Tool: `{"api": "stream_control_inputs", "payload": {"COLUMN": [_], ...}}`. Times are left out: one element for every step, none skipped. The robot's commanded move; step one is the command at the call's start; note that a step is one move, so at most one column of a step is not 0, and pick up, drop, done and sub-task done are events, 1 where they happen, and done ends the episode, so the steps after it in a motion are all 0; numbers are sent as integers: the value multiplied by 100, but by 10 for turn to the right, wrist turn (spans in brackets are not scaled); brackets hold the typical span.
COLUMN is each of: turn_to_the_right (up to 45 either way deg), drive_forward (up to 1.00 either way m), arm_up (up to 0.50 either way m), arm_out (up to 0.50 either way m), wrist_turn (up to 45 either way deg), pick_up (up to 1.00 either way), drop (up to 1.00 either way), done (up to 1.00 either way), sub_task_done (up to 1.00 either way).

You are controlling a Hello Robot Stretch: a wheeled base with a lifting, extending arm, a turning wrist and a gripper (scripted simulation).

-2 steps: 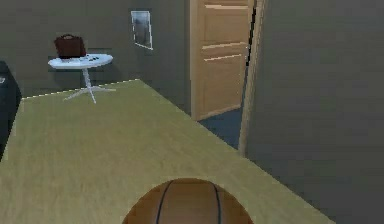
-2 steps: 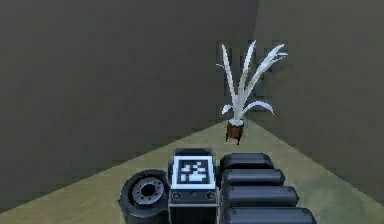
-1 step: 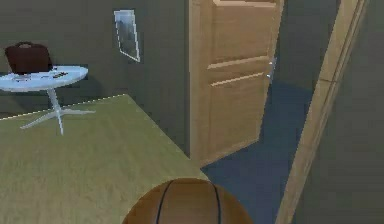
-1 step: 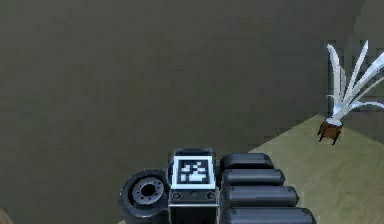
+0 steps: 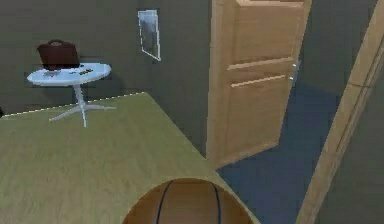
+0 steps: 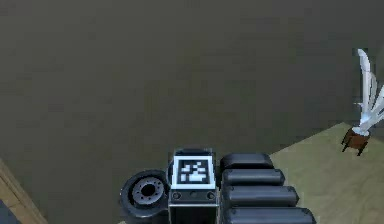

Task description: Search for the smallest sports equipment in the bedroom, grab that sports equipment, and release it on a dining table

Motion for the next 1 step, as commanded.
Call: {"api": "stream_control_inputs", "payload": {"turn_to_the_right": [0], "drive_forward": [60], "arm_up": [0], "arm_out": [0], "wrist_turn": [0], "pick_up": [0], "drop": [0], "done": [0], "sub_task_done": [0]}}
